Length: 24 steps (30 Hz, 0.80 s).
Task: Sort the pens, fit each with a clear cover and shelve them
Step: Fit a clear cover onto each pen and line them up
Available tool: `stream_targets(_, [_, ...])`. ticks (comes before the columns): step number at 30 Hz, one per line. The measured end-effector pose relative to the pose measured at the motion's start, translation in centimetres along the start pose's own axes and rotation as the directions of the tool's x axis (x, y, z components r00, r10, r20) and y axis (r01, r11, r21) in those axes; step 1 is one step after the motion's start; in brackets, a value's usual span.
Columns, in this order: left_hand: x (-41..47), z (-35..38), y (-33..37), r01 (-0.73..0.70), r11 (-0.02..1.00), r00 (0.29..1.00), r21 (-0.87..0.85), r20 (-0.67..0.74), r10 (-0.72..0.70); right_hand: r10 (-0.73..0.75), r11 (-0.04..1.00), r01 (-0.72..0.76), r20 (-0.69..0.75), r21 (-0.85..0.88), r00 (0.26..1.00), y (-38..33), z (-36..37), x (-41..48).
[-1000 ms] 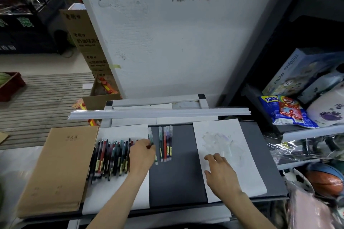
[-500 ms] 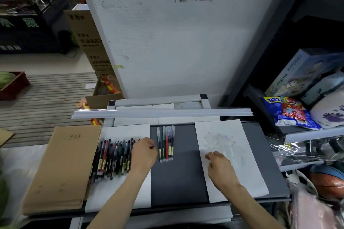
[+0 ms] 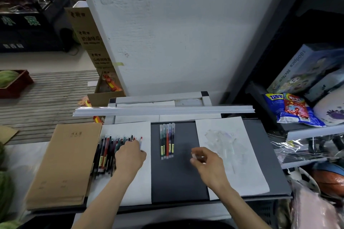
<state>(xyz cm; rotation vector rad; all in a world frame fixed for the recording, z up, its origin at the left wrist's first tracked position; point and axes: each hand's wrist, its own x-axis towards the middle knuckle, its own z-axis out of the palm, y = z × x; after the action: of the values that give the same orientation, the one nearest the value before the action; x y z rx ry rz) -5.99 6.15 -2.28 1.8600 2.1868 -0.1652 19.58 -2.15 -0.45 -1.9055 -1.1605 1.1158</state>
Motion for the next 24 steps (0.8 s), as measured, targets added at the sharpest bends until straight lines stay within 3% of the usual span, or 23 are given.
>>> stream_targets(4, [-0.3, -0.2, -0.2, -0.005, 1.000, 0.999, -0.028, -0.044, 0.003, 0.090, 0.977, -0.093, 0.024, 0.190, 0.996, -0.6, 0.4, -0.3])
stream_targets(7, [-1.5, -0.9, 0.2, -0.049, 0.992, 0.991, -0.114, -0.132, 0.034, 0.155, 0.865, -0.182, 0.096, 0.468, 0.983, -1.5, 0.2, -0.5])
stream_targets(10, [-3.4, -2.0, 1.0, -0.167, 0.946, 0.982, -0.277, -0.137, 0.133, 0.219, 0.744, -0.276, 0.168, 0.608, 0.961, -2.4, -0.2, -0.6])
stream_targets(14, [-6.7, -3.5, 2.5, -0.283, 0.719, 0.945, -0.634, -0.058, 0.321, 0.203, 0.545, -0.352, 0.288, 0.761, 0.936, -3.7, -1.0, -0.9])
stream_targets(17, [-9.0, -4.4, 3.7, -0.284, 0.564, 0.918, -0.775, -0.050, 0.394, 0.161, 0.434, -0.386, 0.351, 0.814, 0.922, -5.0, -1.4, -1.3])
stream_targets(20, [-10.4, -4.9, 4.5, -0.289, 0.503, 0.913, -0.815, -0.076, 0.401, 0.119, 0.431, -0.369, 0.353, 0.824, 0.928, -5.7, -1.8, -1.7])
stream_targets(24, [-11.0, -5.1, 4.9, -0.286, 0.477, 0.918, -0.831, -0.094, 0.386, 0.103, 0.499, -0.313, 0.304, 0.808, 0.947, -6.2, -2.6, -2.0])
